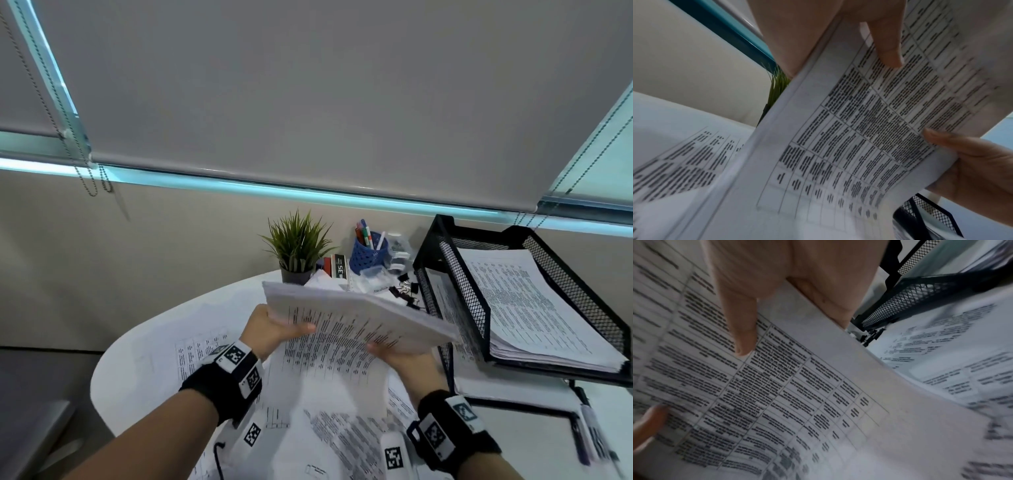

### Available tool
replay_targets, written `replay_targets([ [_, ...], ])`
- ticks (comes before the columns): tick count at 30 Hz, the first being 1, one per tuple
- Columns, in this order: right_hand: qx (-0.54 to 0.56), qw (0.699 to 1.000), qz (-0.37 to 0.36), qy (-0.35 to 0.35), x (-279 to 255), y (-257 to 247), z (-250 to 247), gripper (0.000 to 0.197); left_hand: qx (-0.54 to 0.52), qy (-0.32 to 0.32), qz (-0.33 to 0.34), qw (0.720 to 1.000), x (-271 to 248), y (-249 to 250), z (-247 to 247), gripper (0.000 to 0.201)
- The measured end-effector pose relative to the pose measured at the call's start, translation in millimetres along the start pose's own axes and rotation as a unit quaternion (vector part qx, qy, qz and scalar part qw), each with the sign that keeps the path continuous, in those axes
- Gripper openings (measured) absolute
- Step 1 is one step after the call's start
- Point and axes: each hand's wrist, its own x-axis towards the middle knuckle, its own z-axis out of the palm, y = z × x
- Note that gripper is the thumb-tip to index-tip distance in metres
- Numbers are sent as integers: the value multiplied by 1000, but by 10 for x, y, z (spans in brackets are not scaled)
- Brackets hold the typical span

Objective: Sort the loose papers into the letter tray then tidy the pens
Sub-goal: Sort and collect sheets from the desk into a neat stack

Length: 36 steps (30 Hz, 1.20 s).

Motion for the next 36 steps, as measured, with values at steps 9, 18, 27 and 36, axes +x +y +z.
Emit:
replay_targets([
  [9,9,996,-85,31,-27,-475,-26,39,-42,15,57,997,1,399,91,29],
  [18,-8,999,52,14,-145,31,-26,50,45,57,-25,997,-211,-95,131,31],
  [27,-32,996,75,27,-26,198,-16,26,138,65,-69,986,-7,-360,85,59],
  [36,-43,998,42,-6,-233,259,-216,37,137,37,-68,987,-73,-458,207,37],
])
